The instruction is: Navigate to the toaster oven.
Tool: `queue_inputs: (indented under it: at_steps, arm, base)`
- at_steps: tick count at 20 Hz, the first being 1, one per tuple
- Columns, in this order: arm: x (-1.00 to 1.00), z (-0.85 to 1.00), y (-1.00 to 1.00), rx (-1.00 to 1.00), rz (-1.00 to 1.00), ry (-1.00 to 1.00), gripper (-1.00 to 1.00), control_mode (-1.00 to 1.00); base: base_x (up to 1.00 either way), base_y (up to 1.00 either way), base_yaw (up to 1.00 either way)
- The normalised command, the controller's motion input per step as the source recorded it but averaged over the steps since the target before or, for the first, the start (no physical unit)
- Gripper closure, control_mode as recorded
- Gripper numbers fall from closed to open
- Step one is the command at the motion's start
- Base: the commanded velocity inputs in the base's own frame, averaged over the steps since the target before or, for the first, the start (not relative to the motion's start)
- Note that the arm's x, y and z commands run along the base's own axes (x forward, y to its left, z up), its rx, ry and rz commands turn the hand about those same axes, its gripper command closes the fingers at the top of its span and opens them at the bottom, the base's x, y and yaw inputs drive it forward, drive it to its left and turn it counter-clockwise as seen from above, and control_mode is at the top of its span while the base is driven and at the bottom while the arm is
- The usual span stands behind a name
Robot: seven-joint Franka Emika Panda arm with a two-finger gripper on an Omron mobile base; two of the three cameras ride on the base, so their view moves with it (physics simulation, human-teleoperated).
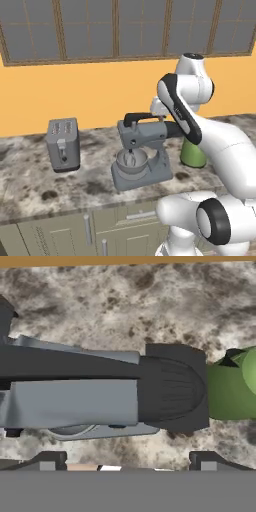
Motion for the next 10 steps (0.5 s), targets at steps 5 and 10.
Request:
queue_inputs:
  at_steps: [5,10]
  arm:
    - [0.00,0.00,0.00,0.00,0.00,0.00,-1.00,1.00]
    - [0.00,0.00,0.00,0.00,0.00,0.00,-1.00,1.00]
  base:
    - [-0.15,0.00,0.00]
    - [-0.03,0.38,0.50]
